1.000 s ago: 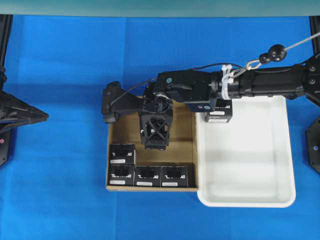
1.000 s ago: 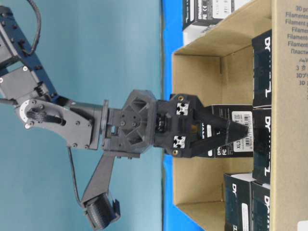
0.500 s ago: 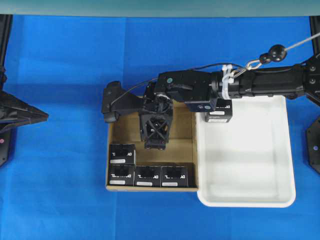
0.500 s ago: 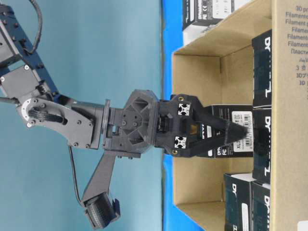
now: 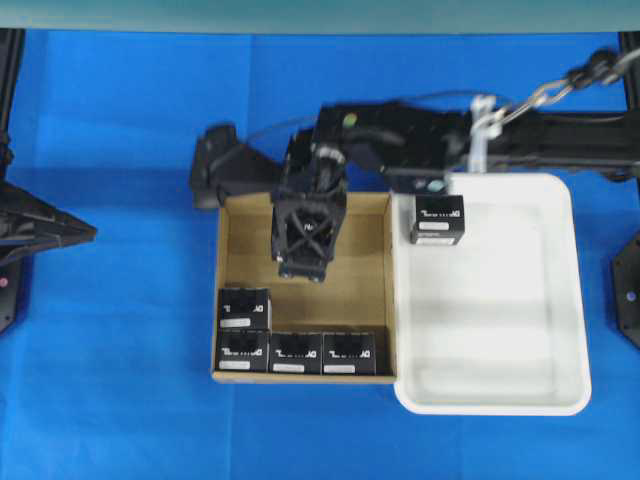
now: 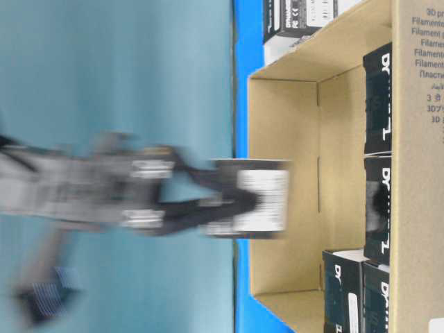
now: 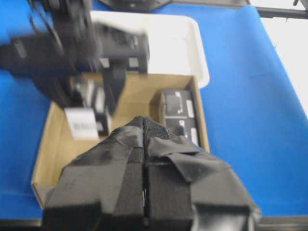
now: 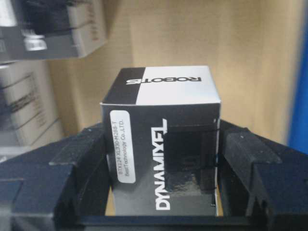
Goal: Pick the box from inside the cardboard box.
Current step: 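Lift the held box and carry it right toward the white tray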
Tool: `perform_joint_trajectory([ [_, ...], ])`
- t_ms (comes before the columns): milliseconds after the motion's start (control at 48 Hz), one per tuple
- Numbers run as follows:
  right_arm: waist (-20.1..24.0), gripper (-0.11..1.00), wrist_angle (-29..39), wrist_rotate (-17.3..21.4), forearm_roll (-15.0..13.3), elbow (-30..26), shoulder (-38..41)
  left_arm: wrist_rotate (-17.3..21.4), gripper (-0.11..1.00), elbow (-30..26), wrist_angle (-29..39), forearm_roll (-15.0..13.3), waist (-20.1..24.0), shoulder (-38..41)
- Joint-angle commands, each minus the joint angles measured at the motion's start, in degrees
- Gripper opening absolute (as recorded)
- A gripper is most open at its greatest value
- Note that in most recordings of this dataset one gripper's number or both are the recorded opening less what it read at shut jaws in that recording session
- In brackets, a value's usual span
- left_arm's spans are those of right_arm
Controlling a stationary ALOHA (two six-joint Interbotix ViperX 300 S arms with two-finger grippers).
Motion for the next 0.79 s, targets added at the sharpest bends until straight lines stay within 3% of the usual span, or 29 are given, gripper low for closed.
perform_joint_trajectory([
  [0,-1.3,0.63,3.4,0.3,0.1,-3.5,-3.6,-0.1,-0.07,-0.9,-0.3,0.1,0.3,0.3],
  [333,-3.8,0.63,21.5,0.3,-2.5,-13.9,-10.3,0.0,-0.07,-1.1,-0.3,0.1,0.3,0.3],
  [521,-3.8,0.63,24.3,-0.2,-6.2,-15.6,-12.3,0.2,-0.07,-1.1,-0.3,0.1,0.5,0.4],
  [771,-4.0,0.63,25.7,-0.2,-6.9,-14.6,-16.1,0.0,-0.07,-1.1,-0.3,0.1,0.3,0.2],
])
